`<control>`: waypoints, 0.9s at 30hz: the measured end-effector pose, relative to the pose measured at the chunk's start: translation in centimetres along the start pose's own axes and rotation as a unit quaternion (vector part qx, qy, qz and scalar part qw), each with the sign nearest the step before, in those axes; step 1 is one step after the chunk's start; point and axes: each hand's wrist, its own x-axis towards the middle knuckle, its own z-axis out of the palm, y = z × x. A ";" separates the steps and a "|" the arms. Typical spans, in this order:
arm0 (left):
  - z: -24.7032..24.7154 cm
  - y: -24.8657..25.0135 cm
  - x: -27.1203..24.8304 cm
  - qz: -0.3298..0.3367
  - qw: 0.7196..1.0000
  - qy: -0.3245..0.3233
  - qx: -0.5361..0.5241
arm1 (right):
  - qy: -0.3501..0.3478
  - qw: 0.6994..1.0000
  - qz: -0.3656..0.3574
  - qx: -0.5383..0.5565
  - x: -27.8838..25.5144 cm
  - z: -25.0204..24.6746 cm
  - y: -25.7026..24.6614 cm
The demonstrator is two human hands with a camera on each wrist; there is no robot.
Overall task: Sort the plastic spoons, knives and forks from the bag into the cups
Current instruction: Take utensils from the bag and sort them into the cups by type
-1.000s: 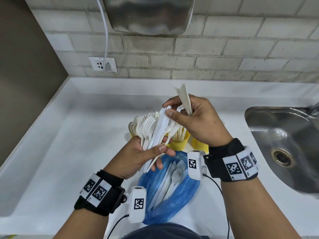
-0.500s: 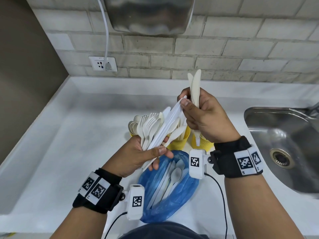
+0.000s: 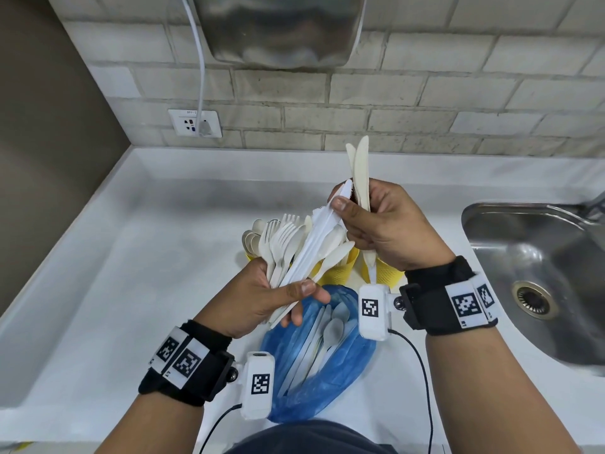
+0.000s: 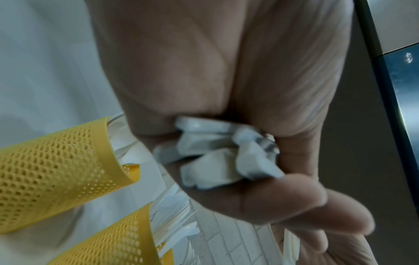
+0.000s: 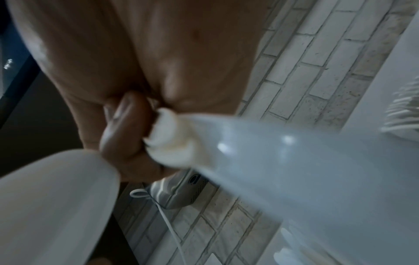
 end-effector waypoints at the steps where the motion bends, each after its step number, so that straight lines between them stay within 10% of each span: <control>1: 0.0 0.0 0.0 -0.001 1.000 0.002 -0.001 | 0.005 1.000 -0.003 0.005 -0.1 0.1 -0.1; 27: 0.3 0.8 0.0 0.004 0.998 0.045 0.035 | 0.088 0.982 0.004 0.166 -0.3 0.2 1.3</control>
